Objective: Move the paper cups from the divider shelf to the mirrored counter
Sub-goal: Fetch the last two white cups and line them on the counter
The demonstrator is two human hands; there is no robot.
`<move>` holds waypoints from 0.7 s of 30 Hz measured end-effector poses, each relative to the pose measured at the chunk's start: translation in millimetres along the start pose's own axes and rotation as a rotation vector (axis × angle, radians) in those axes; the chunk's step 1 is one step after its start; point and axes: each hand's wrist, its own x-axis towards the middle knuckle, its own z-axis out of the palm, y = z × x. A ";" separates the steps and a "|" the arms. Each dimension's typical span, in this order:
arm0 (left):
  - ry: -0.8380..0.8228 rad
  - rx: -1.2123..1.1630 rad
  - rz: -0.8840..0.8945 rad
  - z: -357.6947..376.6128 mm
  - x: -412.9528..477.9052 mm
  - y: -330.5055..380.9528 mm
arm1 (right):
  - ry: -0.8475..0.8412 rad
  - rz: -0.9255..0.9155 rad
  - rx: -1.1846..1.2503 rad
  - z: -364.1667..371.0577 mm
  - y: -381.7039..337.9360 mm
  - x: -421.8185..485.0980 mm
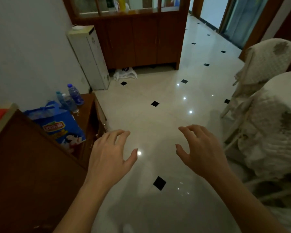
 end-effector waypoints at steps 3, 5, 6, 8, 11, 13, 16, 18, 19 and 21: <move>-0.013 -0.003 0.018 14.0 30.6 -6.0 | -0.008 0.019 -0.011 11.2 12.0 25.5; -0.024 -0.005 0.027 24.9 55.9 -13.0 | -0.009 0.031 -0.010 20.1 16.9 47.7; -0.029 -0.008 0.030 30.2 69.9 -16.9 | -0.013 0.035 -0.010 24.8 18.5 60.1; -0.031 -0.018 0.036 40.2 101.0 -25.7 | -0.020 0.041 -0.014 34.3 20.0 88.7; -0.033 -0.020 0.056 52.7 156.5 -39.0 | -0.014 0.051 -0.022 48.4 21.6 139.1; -0.043 -0.036 0.064 58.1 197.9 -49.0 | -0.014 0.071 -0.035 55.0 22.3 175.7; -0.057 -0.058 0.103 64.7 257.8 -63.0 | -0.020 0.097 -0.046 62.3 26.6 226.3; -0.048 -0.064 0.141 70.1 294.4 -70.9 | -0.025 0.117 -0.060 66.5 32.4 256.6; -0.046 -0.067 0.160 73.3 311.9 -73.6 | -0.025 0.133 -0.067 68.6 36.0 270.8; -0.043 -0.065 0.192 80.1 344.2 -77.5 | -0.017 0.173 -0.074 73.1 43.3 296.1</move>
